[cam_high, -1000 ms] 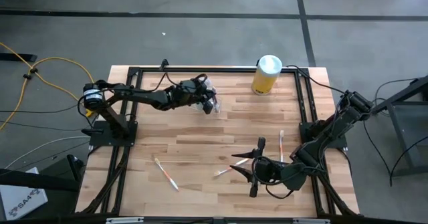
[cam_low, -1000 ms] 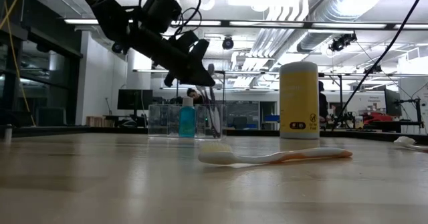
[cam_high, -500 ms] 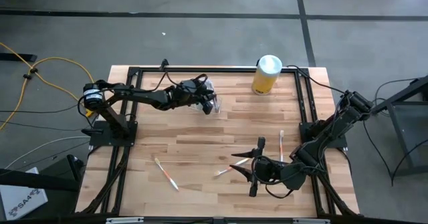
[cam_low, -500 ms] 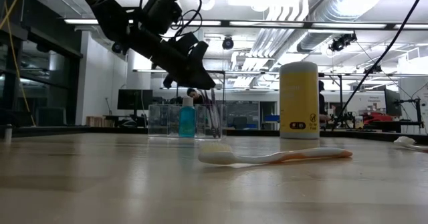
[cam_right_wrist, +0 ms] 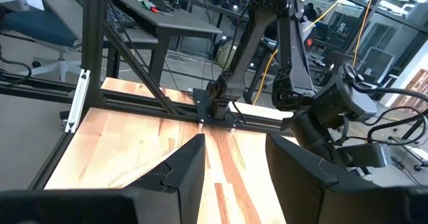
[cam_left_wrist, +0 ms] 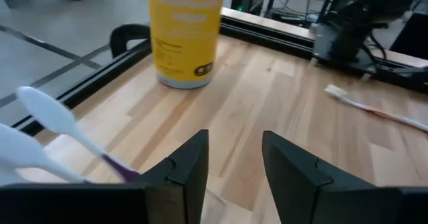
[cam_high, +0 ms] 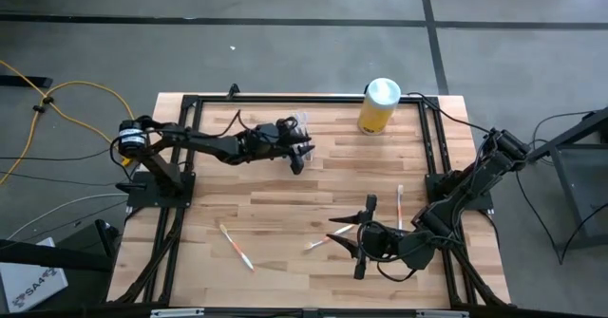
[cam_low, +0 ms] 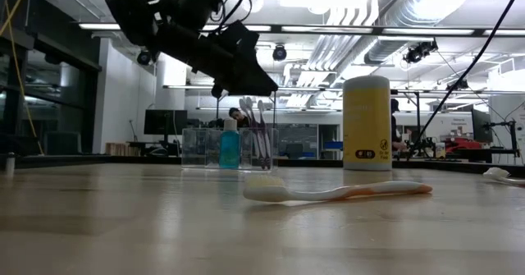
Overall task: Pick & Place toothbrushing station
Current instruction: Put the middle orange toothbrush into the transparent organizer
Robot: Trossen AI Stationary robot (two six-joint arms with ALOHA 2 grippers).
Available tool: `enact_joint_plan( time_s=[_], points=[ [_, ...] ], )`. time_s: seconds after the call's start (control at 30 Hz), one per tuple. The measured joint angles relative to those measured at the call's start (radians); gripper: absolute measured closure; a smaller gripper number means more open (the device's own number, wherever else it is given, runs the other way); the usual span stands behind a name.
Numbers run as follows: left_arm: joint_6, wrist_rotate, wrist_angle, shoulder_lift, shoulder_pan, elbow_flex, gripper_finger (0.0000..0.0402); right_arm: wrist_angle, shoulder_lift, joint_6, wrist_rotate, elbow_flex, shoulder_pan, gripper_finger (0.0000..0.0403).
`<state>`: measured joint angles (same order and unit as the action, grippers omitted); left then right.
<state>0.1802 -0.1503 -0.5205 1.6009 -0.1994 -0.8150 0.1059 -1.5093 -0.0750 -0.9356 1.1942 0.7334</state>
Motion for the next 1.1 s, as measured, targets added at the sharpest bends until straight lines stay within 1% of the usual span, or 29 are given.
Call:
enact_joint_plan(
  time_s=[0.17,0.23,0.3,0.47,0.57,0.63,0.77,0.87,0.97,1.1],
  points=[
    [0.001,-0.002,0.003,-0.003,0.037,0.000,0.0266,-0.005,0.000,0.005,0.000,0.000,0.000,0.0254],
    [0.001,0.013,0.001,-0.008,0.068,0.000,0.0266,-0.034,0.000,0.030,0.000,0.000,0.000,0.0254],
    [-0.003,0.026,0.011,-0.019,0.106,0.000,0.0266,-0.094,0.000,0.078,-0.008,0.000,-0.003,0.0254],
    [-0.060,0.020,0.059,-0.063,0.221,0.000,0.0266,-0.260,0.000,0.247,-0.004,0.000,-0.023,0.0254],
    [-0.060,0.007,0.113,-0.100,0.292,0.000,0.0266,-0.311,0.000,0.303,-0.001,0.000,-0.031,0.0254],
    [-0.055,-0.038,0.166,-0.126,0.342,0.000,0.0266,-0.325,0.000,0.313,0.013,0.000,-0.030,0.0254],
    [-0.052,-0.160,0.267,-0.168,0.449,0.000,0.0266,-0.350,0.000,0.315,0.079,0.000,-0.029,0.0254],
    [-0.044,-0.258,0.279,-0.187,0.528,0.000,0.0266,-0.391,-0.001,0.324,0.149,0.000,-0.040,0.0254],
    [-0.044,-0.352,0.281,-0.196,0.598,0.000,0.0266,-0.457,-0.002,0.356,0.237,0.000,-0.062,0.0254],
    [-0.037,-0.492,0.285,-0.201,0.676,0.000,0.0266,-0.522,-0.016,0.391,0.406,0.000,-0.117,0.0254]
  ],
)
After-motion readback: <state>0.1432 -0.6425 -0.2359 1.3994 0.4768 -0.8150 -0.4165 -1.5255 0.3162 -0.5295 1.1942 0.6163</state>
